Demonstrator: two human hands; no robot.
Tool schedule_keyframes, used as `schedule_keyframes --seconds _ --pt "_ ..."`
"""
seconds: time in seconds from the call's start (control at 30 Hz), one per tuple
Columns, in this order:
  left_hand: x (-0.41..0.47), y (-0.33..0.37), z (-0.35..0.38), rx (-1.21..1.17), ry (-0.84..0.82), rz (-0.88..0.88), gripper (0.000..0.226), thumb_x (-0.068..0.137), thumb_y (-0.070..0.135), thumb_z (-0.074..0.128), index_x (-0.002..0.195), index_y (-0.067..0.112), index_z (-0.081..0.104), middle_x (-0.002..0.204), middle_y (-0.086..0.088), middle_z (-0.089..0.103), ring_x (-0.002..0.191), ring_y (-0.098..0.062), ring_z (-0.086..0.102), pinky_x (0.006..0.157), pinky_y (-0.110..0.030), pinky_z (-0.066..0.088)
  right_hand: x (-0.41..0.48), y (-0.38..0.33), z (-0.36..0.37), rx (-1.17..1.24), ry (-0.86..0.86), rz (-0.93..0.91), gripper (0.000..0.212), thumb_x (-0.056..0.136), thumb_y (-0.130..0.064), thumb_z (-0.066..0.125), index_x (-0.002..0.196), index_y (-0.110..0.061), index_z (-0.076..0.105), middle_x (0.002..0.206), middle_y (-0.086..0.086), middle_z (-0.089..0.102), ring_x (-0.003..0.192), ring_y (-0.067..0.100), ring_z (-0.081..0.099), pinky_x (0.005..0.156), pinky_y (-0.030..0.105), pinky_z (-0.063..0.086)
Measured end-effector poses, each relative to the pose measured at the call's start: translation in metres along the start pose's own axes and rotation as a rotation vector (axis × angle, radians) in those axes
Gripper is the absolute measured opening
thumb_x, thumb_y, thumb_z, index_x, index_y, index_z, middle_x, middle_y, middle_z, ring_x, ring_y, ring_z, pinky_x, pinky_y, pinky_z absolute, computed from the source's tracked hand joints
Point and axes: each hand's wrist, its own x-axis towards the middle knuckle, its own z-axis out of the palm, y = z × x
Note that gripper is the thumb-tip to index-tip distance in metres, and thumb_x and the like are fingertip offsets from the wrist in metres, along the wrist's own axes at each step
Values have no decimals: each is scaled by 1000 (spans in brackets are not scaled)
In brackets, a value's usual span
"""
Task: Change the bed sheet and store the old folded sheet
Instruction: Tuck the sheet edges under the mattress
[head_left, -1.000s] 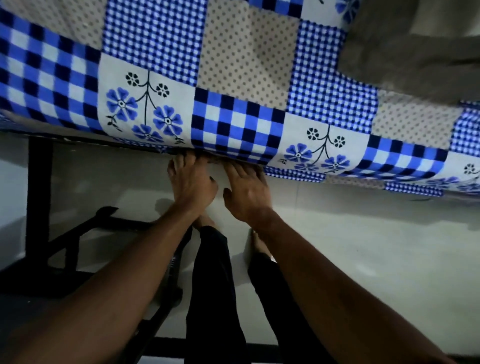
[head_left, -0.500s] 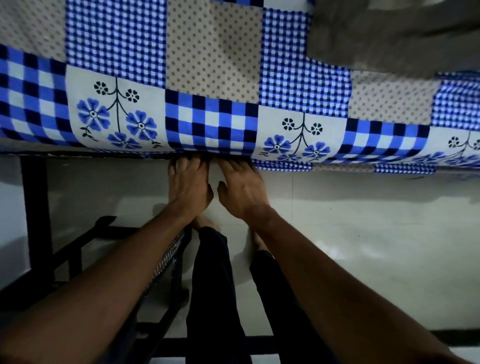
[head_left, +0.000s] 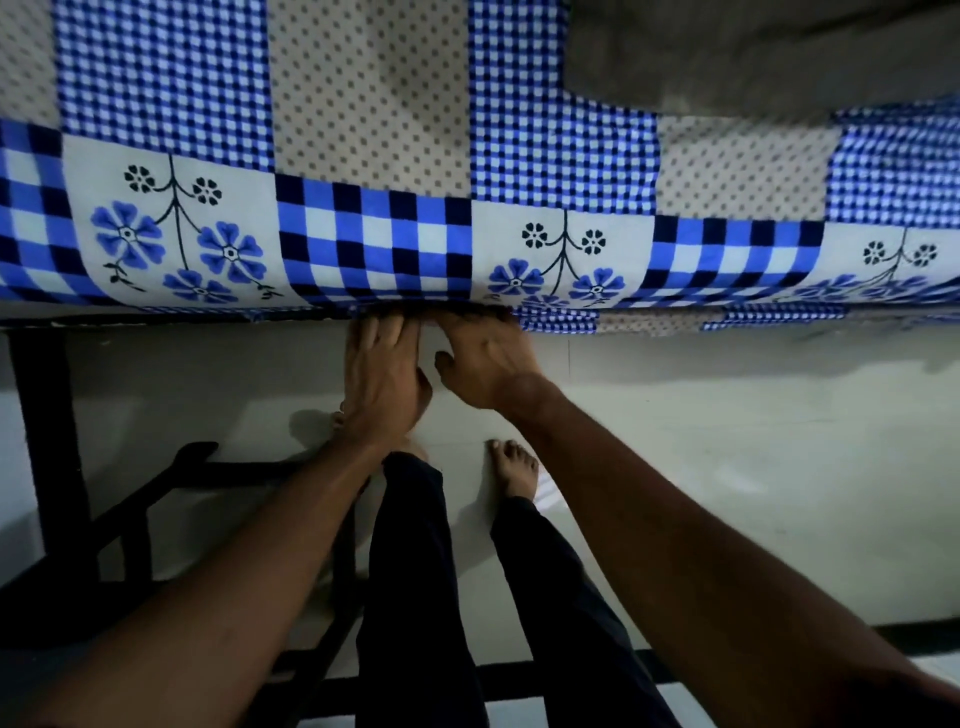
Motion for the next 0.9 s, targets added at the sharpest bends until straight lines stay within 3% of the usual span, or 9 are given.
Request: schedule_keyframes --seconds 0.07,0.2,0.3,0.37,0.43,0.57,0.7,0.8,0.9 --pt "8 4 -4 60 -47 -34 54 59 7 81 111 9 68 114 -10 64 112 -38 53 100 -56 44 -15 7 6 8 66 -26 69 83 -24 63 148 -23 42 148 4 51 140 29 40 118 50 28" --pt "10 18 -6 16 -147 -149 57 68 13 75 123 16 62 141 -5 49 137 -37 31 117 -63 13 -25 21 13 -81 64 45 81 83 -24 61 156 -23 27 158 0 37 147 25 28 122 52 18" --pt "6 18 -4 -52 31 -118 51 67 9 69 118 9 65 119 -11 61 119 -38 49 110 -60 35 -12 21 4 -130 43 118 83 81 -23 61 156 -28 25 159 0 37 147 24 28 122 56 12" --pt "-4 17 -3 -89 119 -76 58 70 8 60 128 6 62 125 -12 62 120 -35 52 110 -55 38 -5 14 -1 -94 29 151 81 80 -25 62 154 -31 29 156 0 40 145 24 33 121 56 14" --pt "-11 23 -1 -100 104 -4 65 71 8 56 136 4 57 135 -12 59 127 -34 50 111 -55 37 -1 12 -4 -41 8 167 76 80 -29 60 151 -31 34 156 0 41 145 24 34 120 56 15" --pt "8 30 6 -31 -9 159 71 68 10 63 137 2 54 138 -13 56 128 -37 49 109 -52 39 -16 22 -7 -5 50 91 71 83 -33 61 150 -24 39 152 3 47 144 26 35 121 53 16" --pt "24 42 0 34 -72 63 61 66 17 76 125 14 63 126 -6 64 118 -35 54 100 -51 41 -41 38 4 -39 175 86 73 82 -28 60 151 -20 38 153 0 45 144 25 35 122 48 22" --pt "23 50 -2 -39 -76 16 57 69 20 66 125 12 63 120 -9 65 115 -36 53 105 -54 41 -34 49 2 -119 82 148 79 80 -26 62 153 -23 31 157 -1 39 148 24 25 123 53 12" --pt "7 53 1 -83 -6 49 67 70 17 57 137 9 56 128 -11 61 119 -35 51 110 -53 38 -22 46 -6 -140 45 184 74 79 -29 62 149 -25 37 149 0 49 145 25 31 121 55 12"
